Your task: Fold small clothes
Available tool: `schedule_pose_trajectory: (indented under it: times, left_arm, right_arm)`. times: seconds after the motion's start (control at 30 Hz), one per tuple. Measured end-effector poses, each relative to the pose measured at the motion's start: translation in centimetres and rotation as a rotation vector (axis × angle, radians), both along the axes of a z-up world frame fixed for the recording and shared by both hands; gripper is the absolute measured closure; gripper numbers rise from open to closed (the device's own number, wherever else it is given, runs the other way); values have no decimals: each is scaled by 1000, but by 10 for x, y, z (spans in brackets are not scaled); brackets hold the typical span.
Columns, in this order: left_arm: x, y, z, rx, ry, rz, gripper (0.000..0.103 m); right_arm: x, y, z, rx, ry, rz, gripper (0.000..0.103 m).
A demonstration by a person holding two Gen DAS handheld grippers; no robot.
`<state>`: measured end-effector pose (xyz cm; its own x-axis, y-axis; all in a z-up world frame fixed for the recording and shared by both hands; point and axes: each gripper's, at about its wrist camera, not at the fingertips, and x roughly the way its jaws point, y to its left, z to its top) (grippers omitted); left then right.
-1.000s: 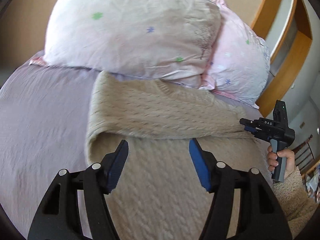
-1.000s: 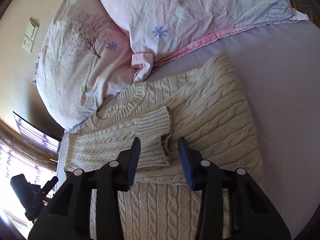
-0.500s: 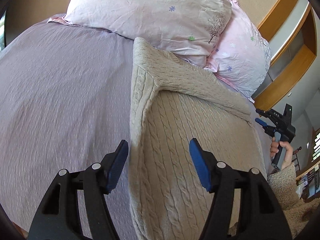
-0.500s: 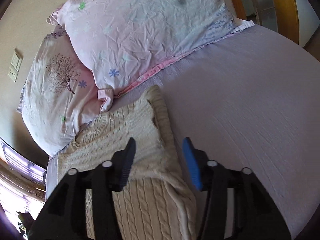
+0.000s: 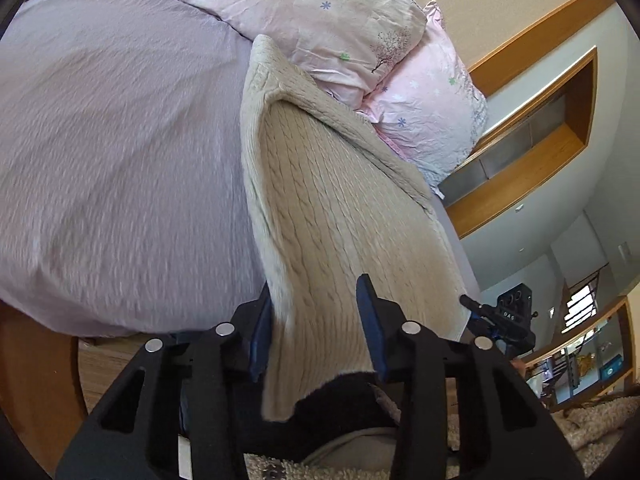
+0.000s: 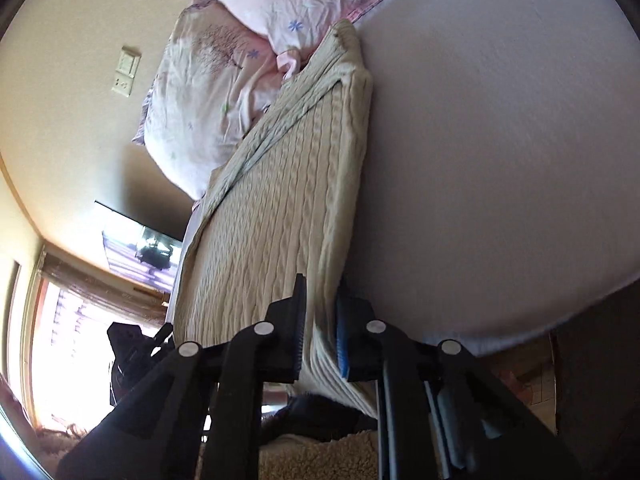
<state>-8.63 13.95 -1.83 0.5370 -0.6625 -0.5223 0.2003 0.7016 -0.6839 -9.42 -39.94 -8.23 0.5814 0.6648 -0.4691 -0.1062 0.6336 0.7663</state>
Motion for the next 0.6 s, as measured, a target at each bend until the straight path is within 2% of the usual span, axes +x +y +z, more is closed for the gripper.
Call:
schedule_pose_trajectory:
  times: [0.13,0.2,0.23,0.27,0.37,0.5,0.6]
  left_arm:
    - [-17,-4,-10,-13,15,10,67]
    - [-15,-6,-13,-24,33,15,77]
    - [-12,-8,-12,-35,38,12,89]
    - [-9,-9,-9,-42,36,7,94]
    - [8,-10,19,-61,-18,0,95]
    - [75,5,67,-125,-95,64,95]
    - [154,10,88,-134,-116,165,95]
  right_arm:
    - [-11,9,-1,-6,-20,62,91]
    - [-7,17,5,-25,-39,83,95]
    - [-4,19,12,-24,-62,85,96]
    - [-1,19,22,-19,-92,80,96]
    - [22,14,67,0,-226,47,96]
    - [86,7,130,22,-387,-22,96]
    - [159,4,148,50,-396,-101,96]
